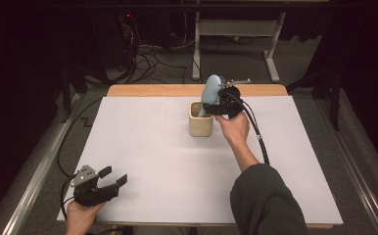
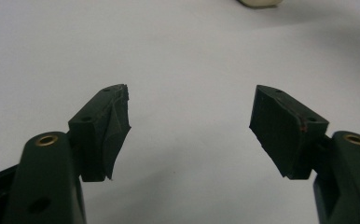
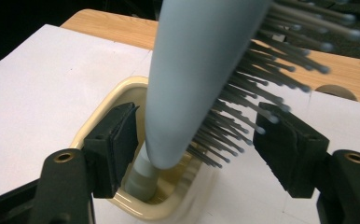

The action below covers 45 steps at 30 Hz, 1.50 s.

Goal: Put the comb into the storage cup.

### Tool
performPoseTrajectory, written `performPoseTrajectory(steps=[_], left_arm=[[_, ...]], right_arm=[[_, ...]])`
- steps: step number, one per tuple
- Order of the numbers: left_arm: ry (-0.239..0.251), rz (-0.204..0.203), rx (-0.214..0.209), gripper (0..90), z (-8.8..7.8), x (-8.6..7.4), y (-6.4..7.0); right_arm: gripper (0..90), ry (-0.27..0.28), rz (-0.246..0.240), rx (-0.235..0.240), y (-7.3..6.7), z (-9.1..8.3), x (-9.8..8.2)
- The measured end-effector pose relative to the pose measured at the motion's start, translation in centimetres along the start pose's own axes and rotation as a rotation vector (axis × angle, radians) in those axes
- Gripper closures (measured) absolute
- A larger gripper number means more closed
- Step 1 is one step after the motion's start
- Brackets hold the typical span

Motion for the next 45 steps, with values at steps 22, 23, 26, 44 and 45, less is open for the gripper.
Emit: performPoseTrajectory(steps=[22,23,26,44,45], left_arm=[[0.005,-0.015,0.006,29.1,-0.1,-0.1,-0.2],[0.006,-0.016,0.006,29.1,-0.1,-0.1,-0.2],[0.004,-0.017,0.007,29.1,-0.2,-0.1,-0.2],[0.007,-0.014,0.013,29.1,-0.3,-0.1,-0.2],[0.007,-0.014,0.013,29.1,-0.3,-0.2,-0.2]], right_arm=[[29.3,0.042,-0.046,0.006,0.8,-2.3,-0.7],[29.3,0.043,-0.047,0.008,0.8,-2.5,-0.7],[29.3,0.047,-0.05,0.01,0.9,-2.8,-0.8],[30.1,0.074,-0.068,0.014,1.8,-4.7,-1.6],[30.1,0.072,-0.067,0.016,1.9,-4.8,-1.7]])
Point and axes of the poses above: each handheld gripper's, and its own axes: z roughly forward along the jaws, x roughly out of its top, y roughly to its right, the point moved 2 cm from there along z, roughly forward along the jaws, and after that the axes turned 15 degrees about z, right-handed, at the moved point
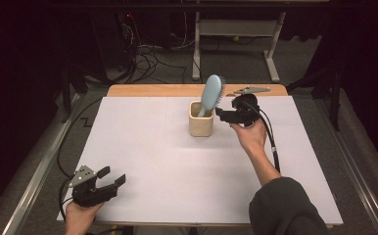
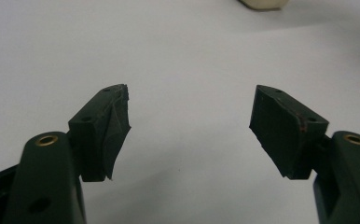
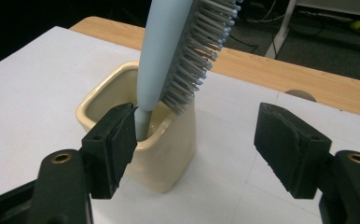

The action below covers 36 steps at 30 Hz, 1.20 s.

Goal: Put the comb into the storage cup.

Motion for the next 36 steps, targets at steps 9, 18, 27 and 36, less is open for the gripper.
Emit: performPoseTrajectory(steps=[9,18,27,36], left_arm=[[0.002,-0.002,0.001,29.1,-0.1,0.0,0.0],[-0.001,-0.004,0.002,29.1,0.0,0.0,0.0],[-0.001,-0.005,0.002,29.2,0.0,0.0,0.0],[-0.002,-0.004,0.004,29.4,0.0,0.0,0.0]], right_arm=[[30.3,0.014,-0.014,-0.001,0.2,-1.0,-0.4],[30.7,0.029,-0.021,0.003,0.8,-2.3,-0.8],[30.9,0.047,-0.015,0.003,1.5,-3.5,-1.3],[31.0,0.048,-0.013,0.01,2.0,-4.2,-2.0]])
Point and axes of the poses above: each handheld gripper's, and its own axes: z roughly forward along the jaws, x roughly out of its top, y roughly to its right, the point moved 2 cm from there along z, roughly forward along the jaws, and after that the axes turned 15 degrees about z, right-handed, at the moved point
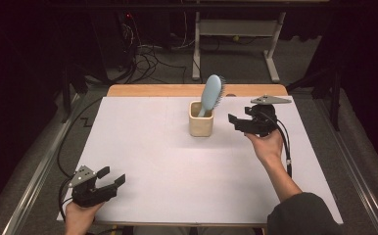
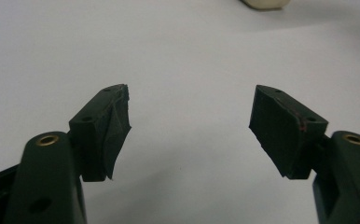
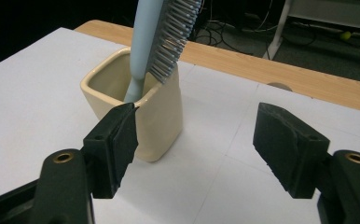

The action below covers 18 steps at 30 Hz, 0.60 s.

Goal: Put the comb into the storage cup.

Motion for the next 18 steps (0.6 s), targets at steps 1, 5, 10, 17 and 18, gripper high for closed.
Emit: performPoseTrajectory(steps=[1,5,10,17,18], left_arm=[[0.0,0.0,0.0,29.4,0.0,0.0,0.0],[0.001,-0.001,-0.002,29.4,0.0,0.0,0.0],[0.001,-0.001,-0.002,29.3,0.0,0.0,0.0],[-0.003,-0.002,-0.003,29.3,0.0,0.0,0.0],[-0.002,-0.002,-0.003,29.3,0.0,0.0,0.0]], right_arm=[[30.9,0.001,0.001,0.001,0.0,-0.1,-0.1],[31.3,0.008,-0.004,0.002,0.2,-0.4,-0.4],[31.5,0.011,-0.002,0.003,0.4,-0.8,-0.8],[31.5,0.011,0.004,0.006,0.8,-1.2,-1.3],[31.5,0.011,0.002,0.005,0.8,-1.3,-1.3]])
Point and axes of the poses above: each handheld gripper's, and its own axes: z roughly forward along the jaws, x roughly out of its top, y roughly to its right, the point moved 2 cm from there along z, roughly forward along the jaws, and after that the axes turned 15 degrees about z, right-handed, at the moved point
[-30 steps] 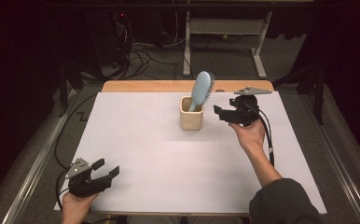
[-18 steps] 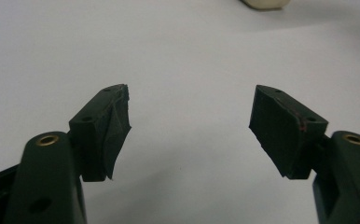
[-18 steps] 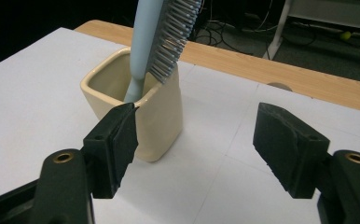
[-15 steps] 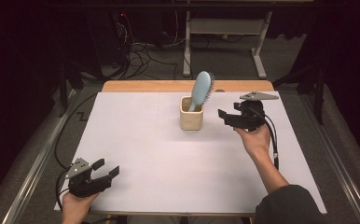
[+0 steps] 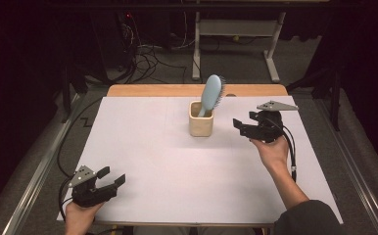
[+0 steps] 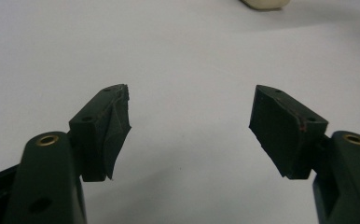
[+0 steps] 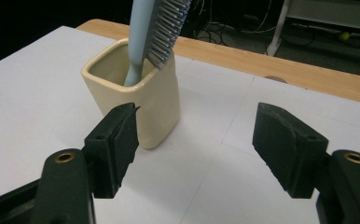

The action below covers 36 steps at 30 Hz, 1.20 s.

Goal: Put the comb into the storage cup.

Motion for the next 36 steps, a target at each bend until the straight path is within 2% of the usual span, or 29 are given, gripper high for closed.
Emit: performPoseTrajectory(steps=[16,36], left_arm=[[0.003,-0.01,0.003,29.3,0.0,0.0,-0.1],[0.004,-0.01,0.003,29.2,0.0,0.0,-0.1]], right_arm=[[31.7,0.012,-0.01,0.015,0.0,-1.2,-0.6],[31.7,0.034,0.013,0.029,0.8,-2.6,-1.5]])
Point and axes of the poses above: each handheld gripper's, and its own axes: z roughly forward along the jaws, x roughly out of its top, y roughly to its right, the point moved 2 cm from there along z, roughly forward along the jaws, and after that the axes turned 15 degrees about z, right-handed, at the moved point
